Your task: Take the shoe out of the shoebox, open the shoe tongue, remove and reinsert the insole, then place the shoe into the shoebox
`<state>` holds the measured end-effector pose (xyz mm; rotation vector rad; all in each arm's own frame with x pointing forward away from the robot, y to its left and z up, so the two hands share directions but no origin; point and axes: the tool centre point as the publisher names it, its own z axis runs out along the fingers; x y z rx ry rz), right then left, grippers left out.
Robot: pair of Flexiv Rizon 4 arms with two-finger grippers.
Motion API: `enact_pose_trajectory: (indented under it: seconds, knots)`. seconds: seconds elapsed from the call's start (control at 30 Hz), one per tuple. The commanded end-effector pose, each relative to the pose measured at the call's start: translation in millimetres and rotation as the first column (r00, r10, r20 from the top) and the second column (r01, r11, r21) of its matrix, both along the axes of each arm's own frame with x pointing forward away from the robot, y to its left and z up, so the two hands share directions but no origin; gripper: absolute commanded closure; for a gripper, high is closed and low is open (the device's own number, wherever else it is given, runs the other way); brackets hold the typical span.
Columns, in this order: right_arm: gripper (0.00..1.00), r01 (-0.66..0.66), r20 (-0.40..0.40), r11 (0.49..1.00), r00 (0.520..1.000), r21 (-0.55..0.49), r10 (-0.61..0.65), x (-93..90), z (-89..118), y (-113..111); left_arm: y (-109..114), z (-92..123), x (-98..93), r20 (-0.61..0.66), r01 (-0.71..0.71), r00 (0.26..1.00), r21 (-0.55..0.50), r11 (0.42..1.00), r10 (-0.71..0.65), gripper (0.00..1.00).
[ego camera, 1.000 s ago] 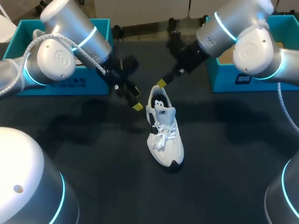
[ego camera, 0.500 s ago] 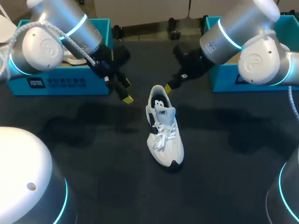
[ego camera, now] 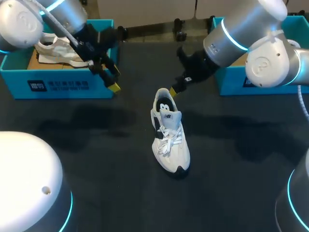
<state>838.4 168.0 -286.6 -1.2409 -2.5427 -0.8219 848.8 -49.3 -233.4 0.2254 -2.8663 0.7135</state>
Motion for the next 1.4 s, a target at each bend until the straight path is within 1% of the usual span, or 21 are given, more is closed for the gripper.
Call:
enact_pose_trajectory:
  seconds: [0.03, 0.13, 0.17, 0.2, 0.33, 0.47, 0.6, 0.7, 0.83, 0.93, 1.07, 1.17, 1.4]
  knots:
    - [1.00, 0.002, 0.002, 1.000, 1.000, -0.001, -0.002, -1.1, 0, 0, 20, 15, 0.7, -0.002, 0.008, 1.000, -0.026, 1.000, -0.008, 0.00]
    - [1.00, 0.002, 0.002, 1.000, 1.000, -0.001, -0.002, -1.1, 0, 0, 26, 14, 2.9, -0.006, 0.006, 1.000, -0.032, 0.999, -0.006, 0.00]
    - [1.00, 0.012, 0.002, 0.999, 1.000, -0.046, -0.012, 2.1, -6, 5, 27, 14, 2.8, -0.005, 0.008, 1.000, -0.033, 0.999, -0.008, 0.00]
    - [1.00, 0.050, 0.009, 0.998, 0.999, -0.041, -0.049, 4.8, -12, 6, 29, 14, 2.7, -0.005, 0.011, 1.000, -0.035, 0.999, -0.011, 0.00]
    - [1.00, 0.154, 0.050, 0.978, 0.988, -0.139, -0.148, 10.8, -27, 14, 32, 14, 3.4, -0.006, 0.006, 1.000, -0.037, 0.999, -0.007, 0.00]
    - [1.00, 0.239, 0.110, 0.954, 0.969, -0.179, -0.222, 10.8, -35, 21, 32, 14, 3.4, -0.006, 0.006, 1.000, -0.037, 0.999, -0.007, 0.00]
    - [1.00, 0.286, 0.136, 0.930, 0.956, -0.232, -0.260, 7.8, -37, 28, 32, 14, 3.4, -0.006, 0.006, 1.000, -0.037, 0.999, -0.007, 0.00]
    - [1.00, 0.305, 0.128, 0.918, 0.951, -0.254, -0.281, 2.9, -34, 31, 32, 14, 3.4, -0.006, 0.006, 1.000, -0.037, 0.999, -0.007, 0.00]
    - [1.00, 0.323, 0.113, 0.906, 0.946, -0.275, -0.303, -3.4, -32, 28, 32, 14, 3.4, -0.006, 0.006, 1.000, -0.037, 0.999, -0.007, 0.00]
    - [1.00, 0.333, 0.104, 0.904, 0.943, -0.269, -0.316, -3.8, -34, 24, 32, 14, 3.4, -0.006, 0.006, 1.000, -0.037, 0.999, -0.007, 0.00]
    - [1.00, 0.349, 0.093, 0.891, 0.937, -0.290, -0.337, -4.5, -35, 21, 32, 14, 3.4, -0.006, 0.006, 1.000, -0.037, 0.999, -0.007, 0.00]
    - [1.00, 0.344, 0.068, 0.889, 0.938, -0.303, -0.340, -6.7, -40, 20, 32, 14, 3.4, -0.006, 0.006, 1.000, -0.037, 0.999, -0.007, 0.00]
    - [1.00, 0.339, 0.038, 0.885, 0.938, -0.321, -0.345, -9.7, -46, 19, 32, 14, 3.4, -0.006, 0.006, 1.000, -0.037, 0.999, -0.007, 0.00]
